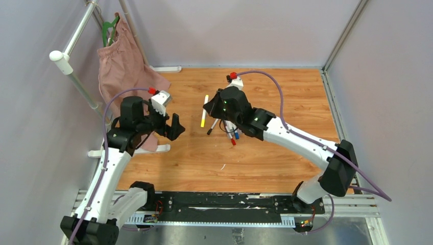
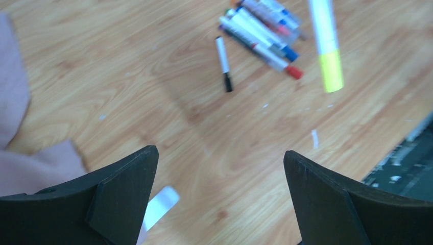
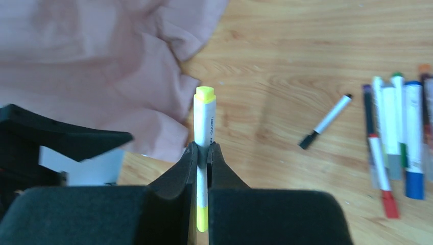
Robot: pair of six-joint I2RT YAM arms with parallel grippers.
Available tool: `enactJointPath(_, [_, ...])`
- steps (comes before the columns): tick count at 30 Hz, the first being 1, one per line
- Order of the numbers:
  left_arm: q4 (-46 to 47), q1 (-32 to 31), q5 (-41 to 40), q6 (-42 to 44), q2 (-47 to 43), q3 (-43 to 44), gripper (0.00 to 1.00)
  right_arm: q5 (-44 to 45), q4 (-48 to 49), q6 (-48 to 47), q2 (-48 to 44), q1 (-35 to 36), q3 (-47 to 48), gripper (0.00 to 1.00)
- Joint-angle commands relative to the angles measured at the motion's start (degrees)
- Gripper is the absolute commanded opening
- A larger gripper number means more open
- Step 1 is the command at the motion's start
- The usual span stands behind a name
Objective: Open the pen caps
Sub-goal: Pick up the pen from the center of the board.
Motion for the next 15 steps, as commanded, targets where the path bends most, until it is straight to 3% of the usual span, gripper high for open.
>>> enactJointPath(1, [3.4,-3.6,7.1,-7.9,1.1,3.4,1.00,5.3,7.7,6.8,-0.5,2.5,-2.1,0.00])
enactJointPath(7, [8.2,-5.9,11.9,-14.5,1.4,3.6,1.00,5.8,9.0,6.9,-0.1,3.9,-0.4,0.00])
enactJointPath(15, [12.2,-7.9,11.6,-17.7,3.5,1.0,0.98,4.7,11.9,8.2,0.6,4.6,-0.2,0.00])
